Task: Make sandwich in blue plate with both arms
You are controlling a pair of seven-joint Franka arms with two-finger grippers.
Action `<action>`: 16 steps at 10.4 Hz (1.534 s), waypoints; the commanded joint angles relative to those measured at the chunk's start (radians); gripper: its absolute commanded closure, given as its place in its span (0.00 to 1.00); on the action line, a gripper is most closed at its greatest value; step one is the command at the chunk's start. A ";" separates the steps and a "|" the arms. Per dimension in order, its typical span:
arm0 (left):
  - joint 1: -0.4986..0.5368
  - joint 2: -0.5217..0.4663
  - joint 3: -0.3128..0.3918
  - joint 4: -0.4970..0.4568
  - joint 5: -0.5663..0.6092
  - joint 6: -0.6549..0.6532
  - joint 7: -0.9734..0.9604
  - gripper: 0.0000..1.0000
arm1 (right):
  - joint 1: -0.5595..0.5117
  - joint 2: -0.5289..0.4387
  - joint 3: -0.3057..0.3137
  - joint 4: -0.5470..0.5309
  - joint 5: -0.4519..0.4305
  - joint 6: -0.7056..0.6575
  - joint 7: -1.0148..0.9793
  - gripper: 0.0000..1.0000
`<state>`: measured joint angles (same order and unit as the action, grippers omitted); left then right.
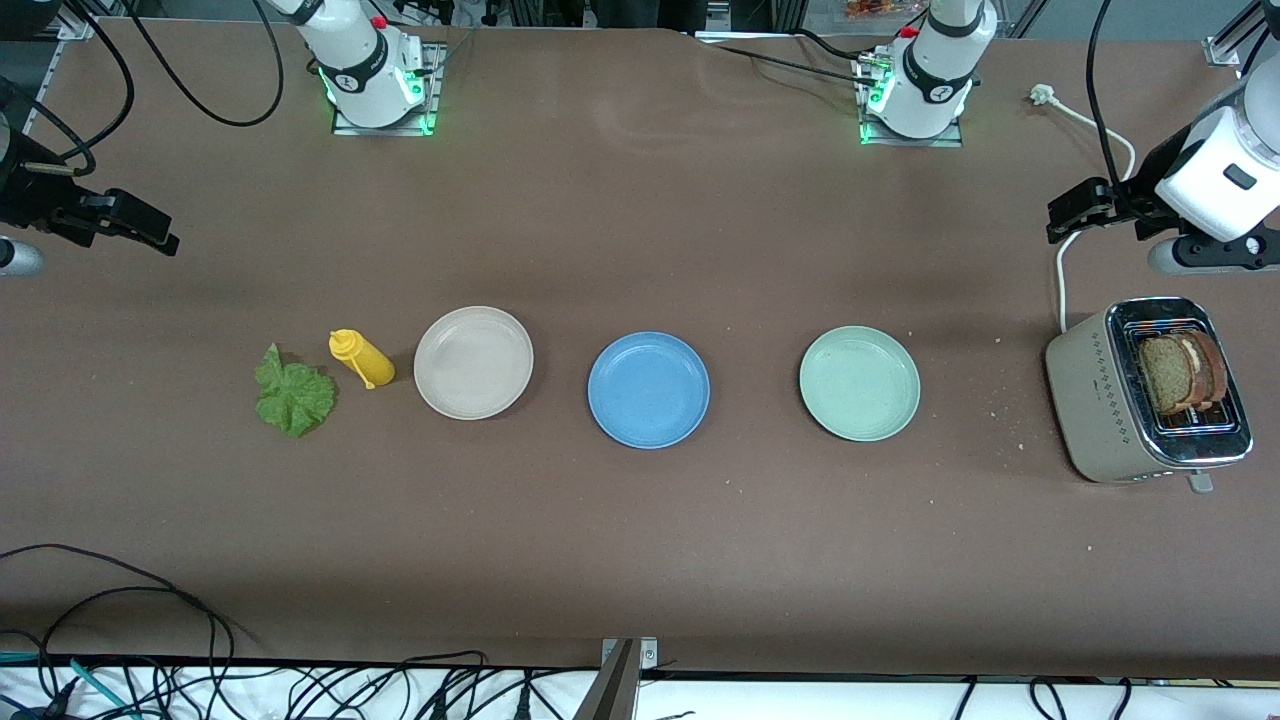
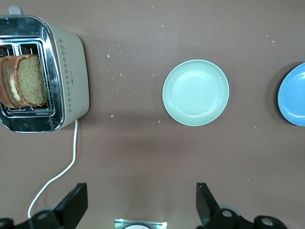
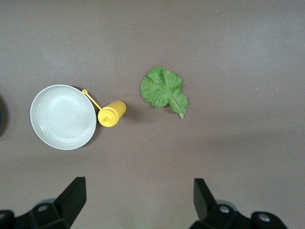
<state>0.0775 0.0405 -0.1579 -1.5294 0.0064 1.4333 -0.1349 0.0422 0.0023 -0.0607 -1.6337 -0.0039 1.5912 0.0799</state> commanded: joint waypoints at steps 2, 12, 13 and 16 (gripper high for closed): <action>0.001 -0.017 -0.009 -0.017 0.021 -0.016 -0.008 0.00 | -0.001 0.002 0.002 0.020 -0.001 -0.019 -0.011 0.00; -0.012 -0.019 -0.041 -0.014 0.015 -0.031 -0.009 0.00 | -0.001 0.001 0.001 0.018 0.001 -0.019 -0.011 0.00; -0.012 -0.019 -0.043 -0.012 0.015 -0.031 -0.008 0.00 | -0.001 0.001 0.001 0.018 0.001 -0.019 -0.012 0.00; -0.009 -0.014 -0.037 0.009 0.020 -0.031 -0.008 0.00 | -0.001 0.001 -0.001 0.017 0.001 -0.019 -0.012 0.00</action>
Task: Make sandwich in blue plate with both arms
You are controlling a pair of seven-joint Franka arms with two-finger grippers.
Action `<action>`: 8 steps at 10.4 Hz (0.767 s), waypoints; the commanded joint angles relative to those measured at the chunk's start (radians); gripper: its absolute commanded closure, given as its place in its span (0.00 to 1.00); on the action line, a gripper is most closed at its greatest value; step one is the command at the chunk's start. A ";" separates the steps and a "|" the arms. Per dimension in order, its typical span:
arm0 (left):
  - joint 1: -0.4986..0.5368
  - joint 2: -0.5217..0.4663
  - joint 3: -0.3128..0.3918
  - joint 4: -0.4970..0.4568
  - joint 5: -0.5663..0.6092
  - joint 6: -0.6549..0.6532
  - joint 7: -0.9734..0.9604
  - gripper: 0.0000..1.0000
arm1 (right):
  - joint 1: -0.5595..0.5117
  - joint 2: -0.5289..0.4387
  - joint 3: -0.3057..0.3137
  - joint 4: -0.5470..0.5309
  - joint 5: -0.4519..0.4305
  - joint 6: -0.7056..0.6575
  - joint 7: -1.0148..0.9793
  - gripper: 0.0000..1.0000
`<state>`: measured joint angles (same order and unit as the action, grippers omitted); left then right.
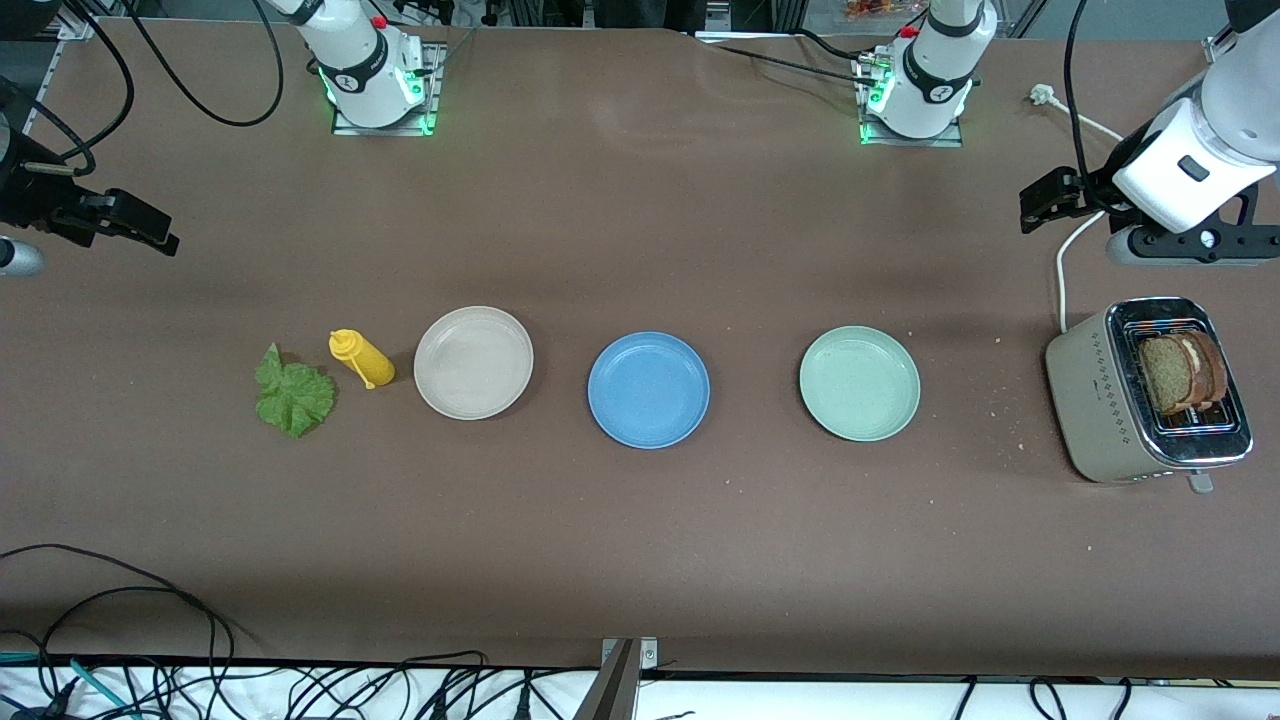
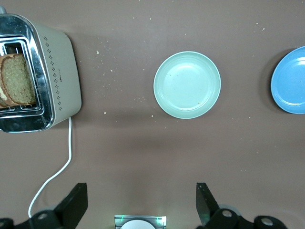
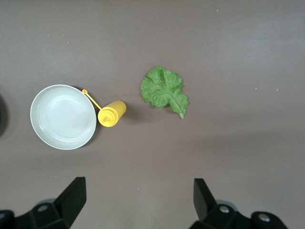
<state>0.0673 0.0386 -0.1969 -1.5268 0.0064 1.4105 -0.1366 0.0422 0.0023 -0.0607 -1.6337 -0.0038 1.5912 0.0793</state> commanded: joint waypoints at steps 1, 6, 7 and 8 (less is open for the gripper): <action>0.000 -0.011 0.002 0.007 0.020 -0.008 -0.006 0.00 | -0.001 0.001 0.001 0.017 0.001 -0.019 -0.010 0.00; 0.000 -0.011 0.001 0.005 0.012 -0.008 -0.008 0.00 | -0.001 0.001 0.001 0.017 -0.001 -0.020 -0.009 0.00; 0.000 -0.011 0.001 0.005 0.012 -0.010 -0.008 0.00 | -0.001 0.001 0.001 0.017 0.001 -0.031 -0.006 0.00; 0.000 -0.011 0.001 0.004 0.012 -0.010 -0.008 0.00 | -0.001 0.001 0.001 0.017 0.001 -0.033 0.000 0.00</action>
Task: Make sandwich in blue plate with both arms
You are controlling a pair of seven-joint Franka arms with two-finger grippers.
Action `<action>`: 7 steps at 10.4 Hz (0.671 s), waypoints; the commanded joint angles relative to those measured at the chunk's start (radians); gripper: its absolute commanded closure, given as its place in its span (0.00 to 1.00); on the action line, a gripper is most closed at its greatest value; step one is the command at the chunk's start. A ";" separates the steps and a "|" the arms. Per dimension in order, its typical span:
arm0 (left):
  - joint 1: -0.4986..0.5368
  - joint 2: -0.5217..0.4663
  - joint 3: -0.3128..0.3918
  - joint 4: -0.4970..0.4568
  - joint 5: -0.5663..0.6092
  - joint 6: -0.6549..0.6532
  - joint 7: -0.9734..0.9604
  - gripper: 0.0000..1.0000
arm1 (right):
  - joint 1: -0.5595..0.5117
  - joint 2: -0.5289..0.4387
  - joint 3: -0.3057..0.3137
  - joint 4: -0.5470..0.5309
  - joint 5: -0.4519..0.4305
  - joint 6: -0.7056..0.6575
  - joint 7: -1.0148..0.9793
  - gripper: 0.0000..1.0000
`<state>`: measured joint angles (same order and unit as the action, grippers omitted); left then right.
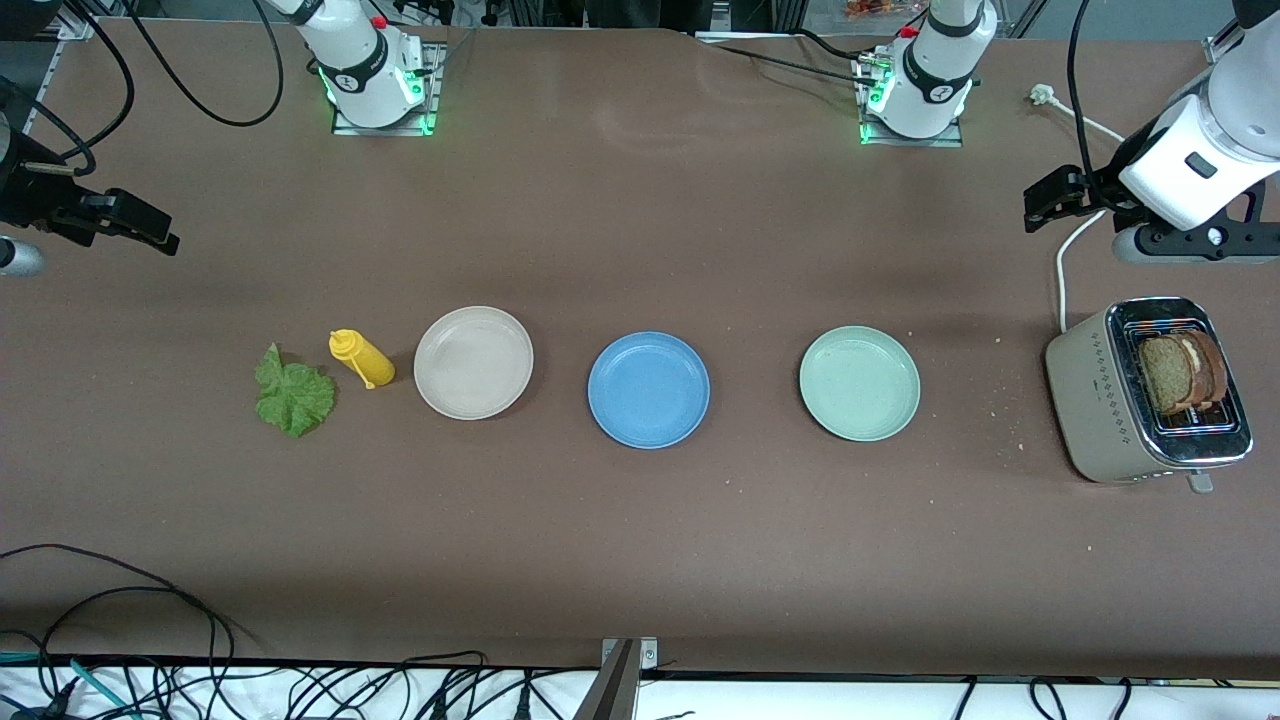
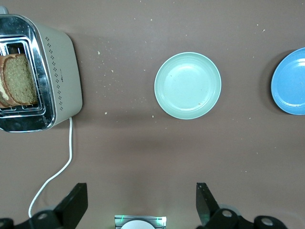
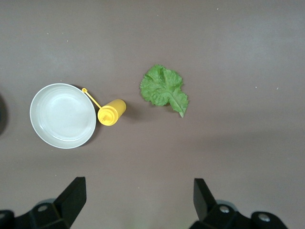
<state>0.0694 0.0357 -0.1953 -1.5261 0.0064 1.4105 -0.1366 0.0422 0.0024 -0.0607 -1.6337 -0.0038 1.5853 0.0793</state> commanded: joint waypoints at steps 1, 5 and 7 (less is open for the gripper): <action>-0.002 -0.008 -0.001 0.003 0.012 -0.010 -0.008 0.00 | -0.001 0.001 0.001 0.017 0.001 -0.027 0.000 0.00; -0.003 -0.010 -0.003 0.007 0.012 -0.010 -0.008 0.00 | -0.001 0.001 0.001 0.018 0.001 -0.027 0.002 0.00; -0.006 -0.007 -0.022 0.007 0.014 -0.010 -0.008 0.00 | -0.001 0.001 0.001 0.018 -0.001 -0.027 0.004 0.00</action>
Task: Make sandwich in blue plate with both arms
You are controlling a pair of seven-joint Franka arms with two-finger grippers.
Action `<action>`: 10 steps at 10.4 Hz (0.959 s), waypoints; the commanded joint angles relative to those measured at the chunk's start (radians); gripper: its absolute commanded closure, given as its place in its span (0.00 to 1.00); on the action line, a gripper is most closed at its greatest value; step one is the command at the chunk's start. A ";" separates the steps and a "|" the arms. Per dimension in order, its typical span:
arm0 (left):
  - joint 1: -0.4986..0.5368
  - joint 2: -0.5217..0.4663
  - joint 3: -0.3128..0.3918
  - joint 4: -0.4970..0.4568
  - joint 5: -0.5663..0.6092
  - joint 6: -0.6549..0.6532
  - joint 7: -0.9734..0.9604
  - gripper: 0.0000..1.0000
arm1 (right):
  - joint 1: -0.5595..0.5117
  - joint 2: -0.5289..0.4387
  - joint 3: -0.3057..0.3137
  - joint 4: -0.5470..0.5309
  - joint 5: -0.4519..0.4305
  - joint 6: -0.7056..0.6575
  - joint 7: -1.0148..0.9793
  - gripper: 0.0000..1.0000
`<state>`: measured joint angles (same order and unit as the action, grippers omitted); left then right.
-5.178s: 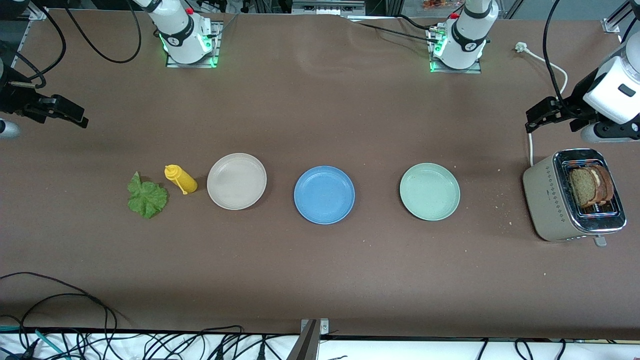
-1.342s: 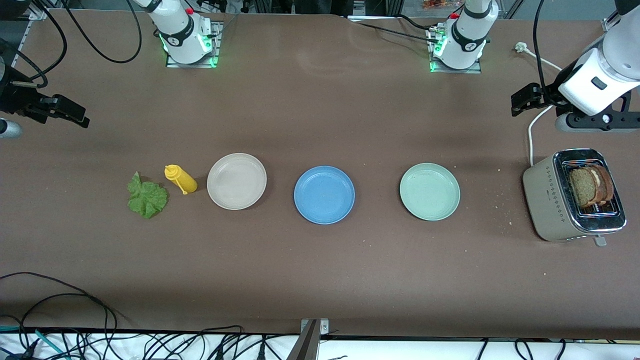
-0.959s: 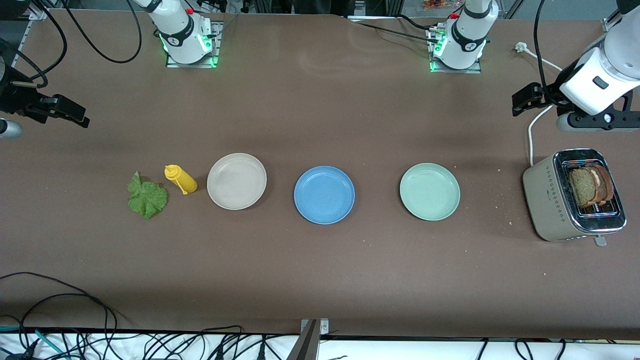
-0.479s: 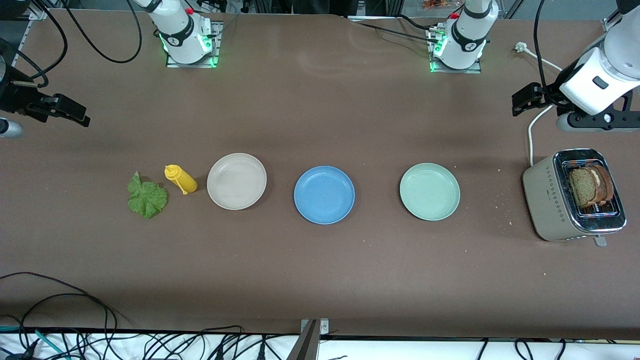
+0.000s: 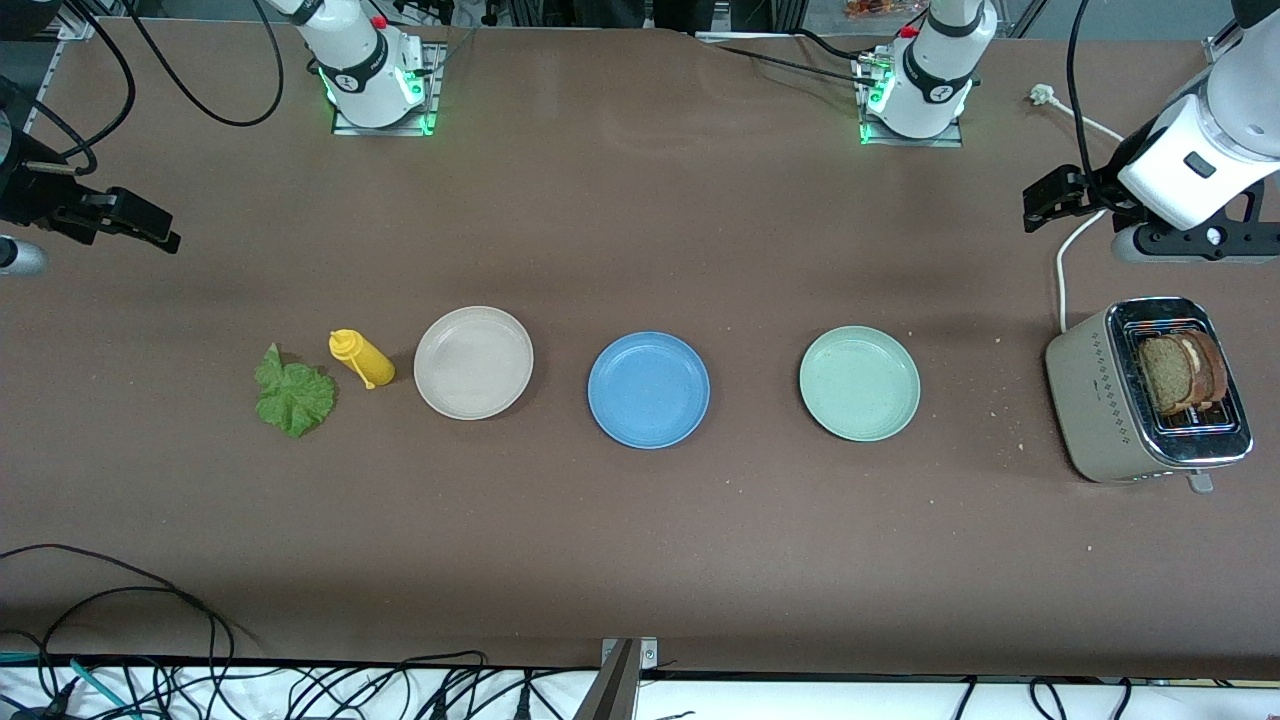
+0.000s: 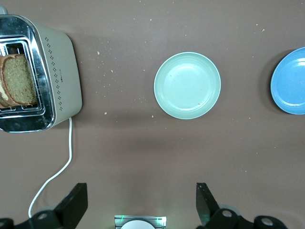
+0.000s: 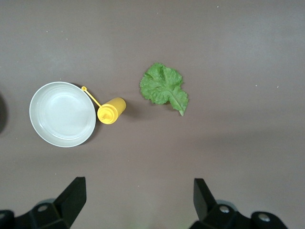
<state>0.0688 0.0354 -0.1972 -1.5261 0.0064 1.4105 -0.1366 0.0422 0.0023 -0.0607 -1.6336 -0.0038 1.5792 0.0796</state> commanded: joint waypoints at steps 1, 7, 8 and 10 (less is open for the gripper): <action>-0.004 -0.006 -0.030 0.006 0.021 -0.010 -0.006 0.00 | -0.002 0.001 -0.001 0.018 -0.001 -0.021 0.000 0.00; 0.003 -0.006 -0.027 0.011 0.023 -0.005 -0.004 0.00 | -0.001 0.001 0.001 0.018 -0.002 -0.021 -0.001 0.00; 0.006 -0.006 -0.025 0.011 0.023 -0.004 -0.004 0.00 | -0.001 0.001 0.001 0.018 -0.002 -0.021 -0.001 0.00; 0.008 -0.006 -0.025 0.011 0.023 -0.004 -0.001 0.00 | -0.001 0.001 0.001 0.018 -0.004 -0.021 -0.004 0.00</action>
<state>0.0742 0.0353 -0.2208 -1.5261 0.0064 1.4115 -0.1367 0.0421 0.0023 -0.0612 -1.6336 -0.0039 1.5792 0.0796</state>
